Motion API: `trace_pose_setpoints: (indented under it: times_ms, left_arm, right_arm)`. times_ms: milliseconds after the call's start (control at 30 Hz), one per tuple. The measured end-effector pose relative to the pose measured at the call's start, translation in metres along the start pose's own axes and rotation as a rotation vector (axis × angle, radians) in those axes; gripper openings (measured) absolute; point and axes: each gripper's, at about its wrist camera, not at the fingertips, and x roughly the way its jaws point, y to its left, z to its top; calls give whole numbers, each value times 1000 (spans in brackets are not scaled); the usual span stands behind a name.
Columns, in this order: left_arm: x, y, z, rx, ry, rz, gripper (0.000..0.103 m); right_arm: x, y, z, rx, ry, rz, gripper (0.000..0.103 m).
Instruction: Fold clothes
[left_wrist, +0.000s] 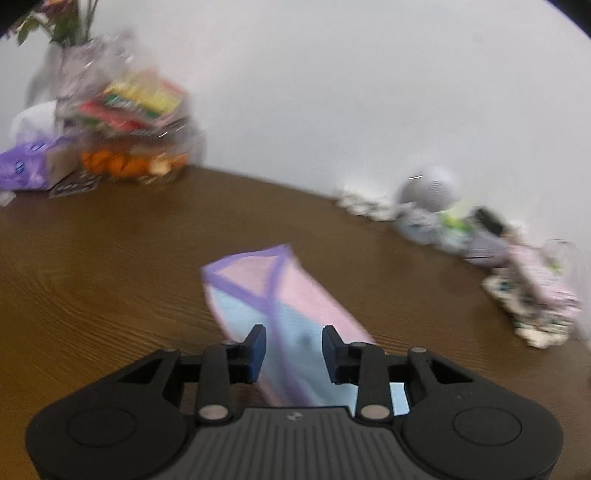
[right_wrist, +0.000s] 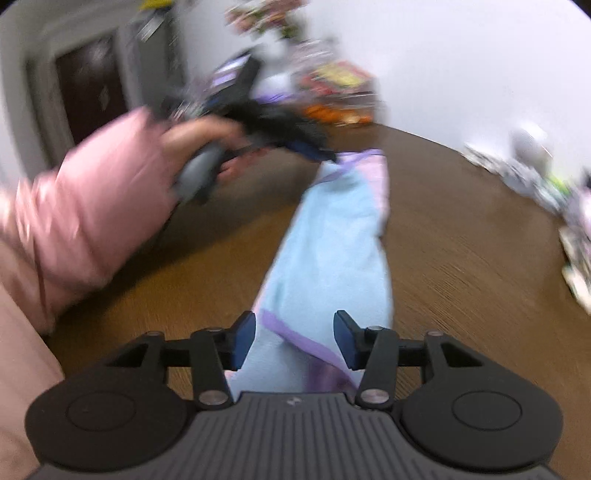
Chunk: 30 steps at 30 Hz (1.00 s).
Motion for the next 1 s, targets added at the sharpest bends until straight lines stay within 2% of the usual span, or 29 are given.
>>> trace_pose_setpoints:
  times_ms: [133, 300, 400, 500, 533, 600, 700, 933, 1000]
  left_arm:
    - [-28, -44, -31, 96, 33, -143, 30]
    - [-53, -97, -71, 203, 94, -306, 24]
    - [-57, -120, -94, 249, 130, -325, 24]
    - [-52, -127, -110, 240, 176, -324, 23]
    - [-49, -128, -115, 237, 190, -310, 21]
    - [-45, -126, -122, 223, 200, -282, 18]
    - [-46, -119, -126, 171, 186, -270, 18]
    - [-60, -114, -127, 103, 153, -236, 18]
    - [-68, -120, -126, 111, 132, -244, 18]
  right_arm:
    - [-22, -33, -12, 105, 6, -122, 41]
    - [-44, -47, -48, 228, 18, -112, 40]
    - [-52, -51, -67, 290, 19, -82, 40]
    - [-48, -55, -79, 354, 9, -23, 40]
    - [-46, -56, -81, 364, 10, -8, 31]
    - [-47, -48, -78, 312, -3, -22, 6]
    - [-48, -31, -73, 189, -14, -41, 6]
    - [-42, 35, -68, -306, 47, -17, 6]
    - [-39, 37, -70, -338, 68, 2, 8]
